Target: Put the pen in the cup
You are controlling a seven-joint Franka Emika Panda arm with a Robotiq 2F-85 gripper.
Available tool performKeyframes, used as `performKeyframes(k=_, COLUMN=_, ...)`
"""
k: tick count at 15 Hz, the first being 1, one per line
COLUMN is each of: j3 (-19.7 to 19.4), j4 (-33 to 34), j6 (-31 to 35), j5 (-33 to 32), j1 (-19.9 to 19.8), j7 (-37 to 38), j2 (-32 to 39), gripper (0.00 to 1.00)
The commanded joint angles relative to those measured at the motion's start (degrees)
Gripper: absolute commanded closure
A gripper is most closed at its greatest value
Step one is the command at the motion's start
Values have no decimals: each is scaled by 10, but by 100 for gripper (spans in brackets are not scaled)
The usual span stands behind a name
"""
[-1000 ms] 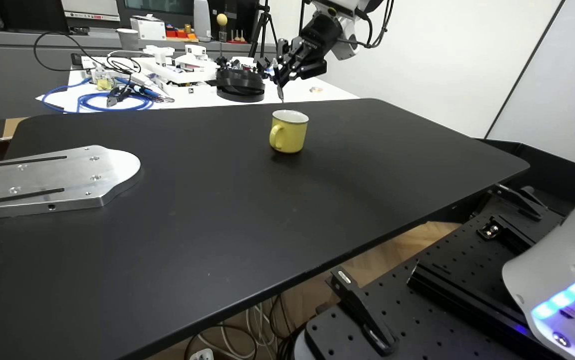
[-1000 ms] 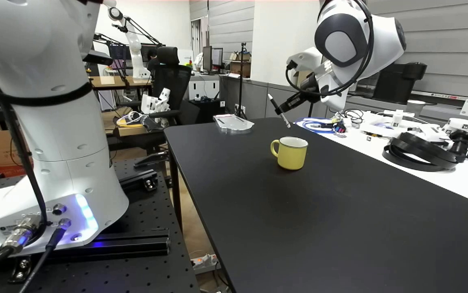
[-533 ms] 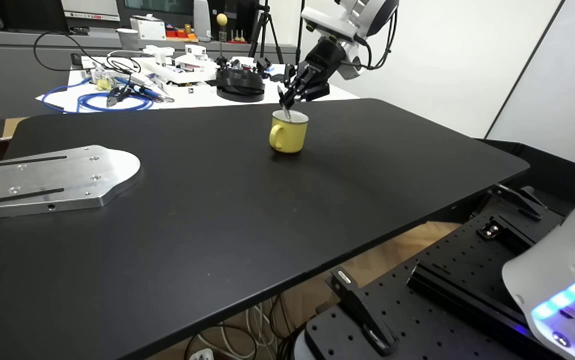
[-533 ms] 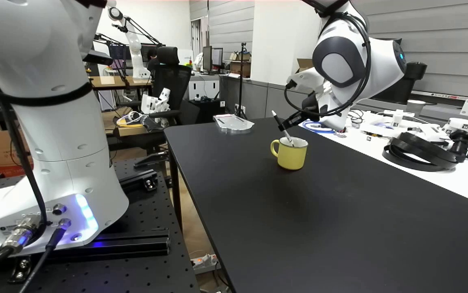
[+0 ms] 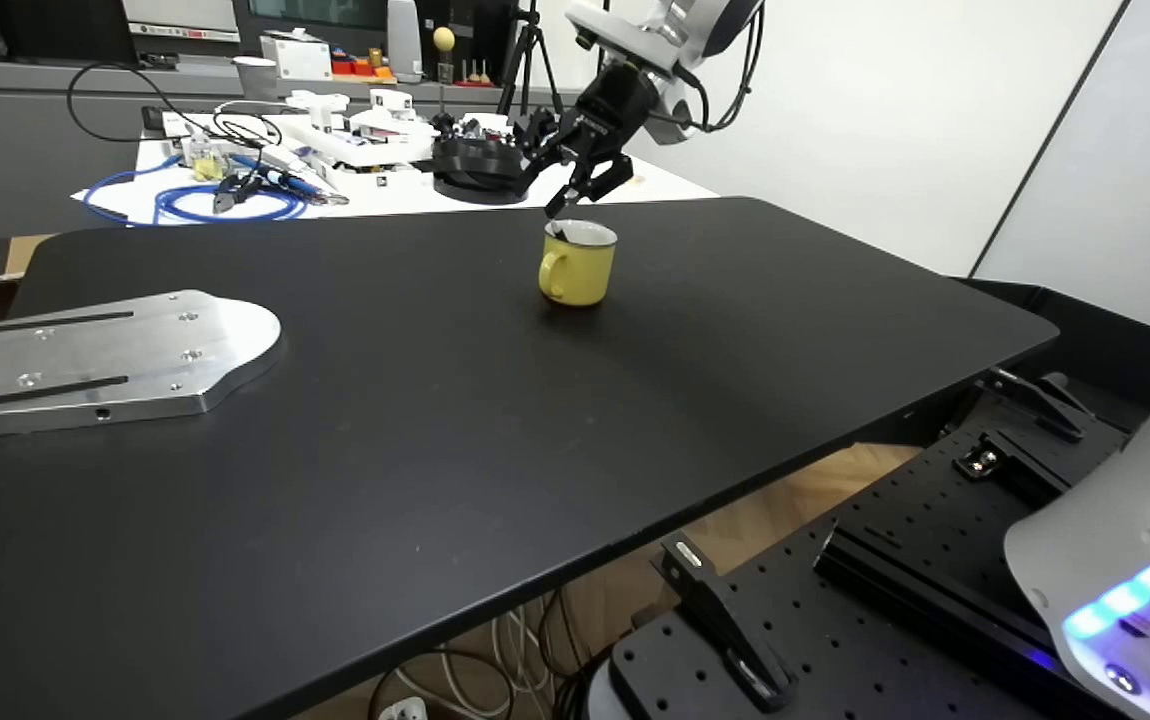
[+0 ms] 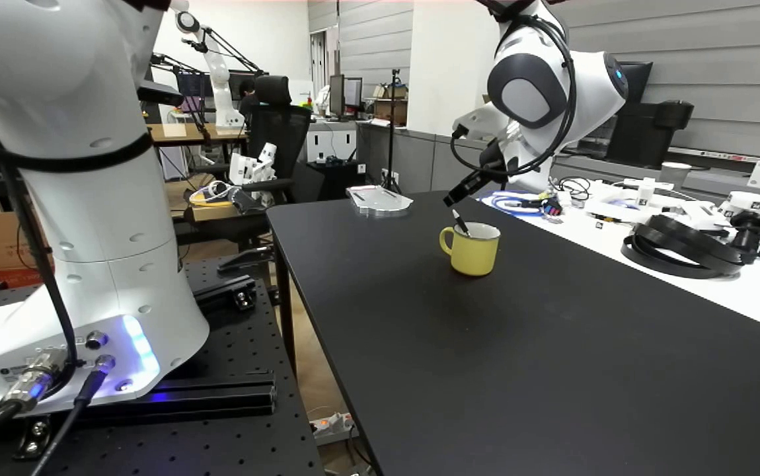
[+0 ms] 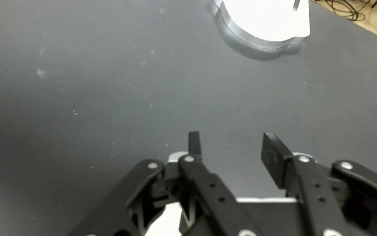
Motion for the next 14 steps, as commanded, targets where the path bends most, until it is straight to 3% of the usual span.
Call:
performKeyframes(k=1, j3=5, j4=0, j6=-1, j5=4, j1=10, j7=3, j2=-44, gripper=17)
performKeyframes(k=3, j3=7, j4=-3, j6=-1, j5=-1, j1=16, j7=3, j2=-67, gripper=3)
performKeyframes(k=4, j3=7, j4=-6, j6=-1, j5=-2, j1=18, j7=3, j2=-78, gripper=1)
performKeyframes(k=5, j3=9, j4=-9, j6=-3, j5=-5, j1=21, j7=-1, j2=-90, gripper=0)
performKeyframes(k=6, j3=8, j4=5, j6=-2, j5=-2, j1=18, j7=0, j2=-61, gripper=8)
performKeyframes(k=8, j3=9, j4=2, j6=-2, j5=-2, j1=21, j7=0, j2=-77, gripper=0)
performKeyframes(k=14, j3=10, j4=-3, j6=-2, j5=-2, j1=22, j7=-1, j2=-79, gripper=0)
